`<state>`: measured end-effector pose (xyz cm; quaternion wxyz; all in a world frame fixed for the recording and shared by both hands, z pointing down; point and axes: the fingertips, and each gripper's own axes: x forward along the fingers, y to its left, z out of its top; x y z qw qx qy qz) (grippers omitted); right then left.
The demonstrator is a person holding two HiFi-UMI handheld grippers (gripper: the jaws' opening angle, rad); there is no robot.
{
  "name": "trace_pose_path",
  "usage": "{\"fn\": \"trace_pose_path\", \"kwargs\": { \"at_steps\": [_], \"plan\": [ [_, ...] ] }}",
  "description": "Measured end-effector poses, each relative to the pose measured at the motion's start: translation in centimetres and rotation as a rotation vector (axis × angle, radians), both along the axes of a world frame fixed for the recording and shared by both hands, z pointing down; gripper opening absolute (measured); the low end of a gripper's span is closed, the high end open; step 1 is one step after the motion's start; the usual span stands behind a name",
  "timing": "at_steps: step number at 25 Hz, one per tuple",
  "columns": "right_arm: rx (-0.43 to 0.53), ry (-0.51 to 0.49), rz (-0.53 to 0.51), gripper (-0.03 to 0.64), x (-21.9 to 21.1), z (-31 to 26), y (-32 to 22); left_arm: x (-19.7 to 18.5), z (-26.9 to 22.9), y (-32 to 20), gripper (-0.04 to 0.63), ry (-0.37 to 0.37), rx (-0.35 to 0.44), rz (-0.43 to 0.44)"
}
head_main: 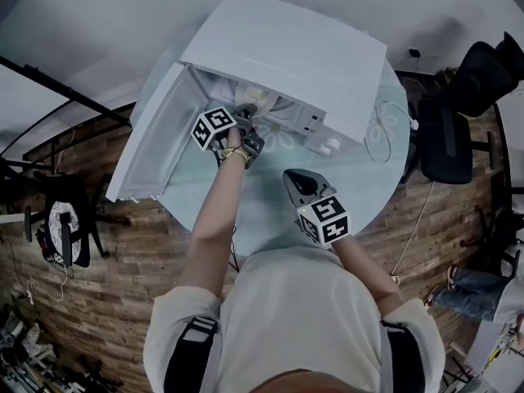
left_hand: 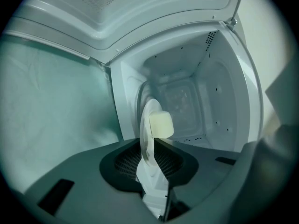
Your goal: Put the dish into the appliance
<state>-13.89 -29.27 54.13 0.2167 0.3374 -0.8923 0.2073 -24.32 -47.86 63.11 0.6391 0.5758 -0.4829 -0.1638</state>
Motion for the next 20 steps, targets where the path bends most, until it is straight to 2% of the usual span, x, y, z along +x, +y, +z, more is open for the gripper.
{"fn": "trace_pose_path", "kwargs": {
  "at_steps": [7, 12, 20],
  "plan": [
    [0.013, -0.001, 0.008, 0.005, 0.6, -0.4, 0.5, 0.2, -1.2, 1.0, 0.128, 0.014, 0.030, -0.016],
    [0.021, -0.016, 0.012, 0.005, 1.1, -0.8, 1.3, 0.4, -2.0, 3.1, 0.129, 0.013, 0.049, -0.023],
    [0.044, -0.042, 0.001, 0.005, 2.6, -2.2, 2.9, 1.8, -4.8, 8.8, 0.122, -0.051, 0.125, -0.005]
  ]
}}
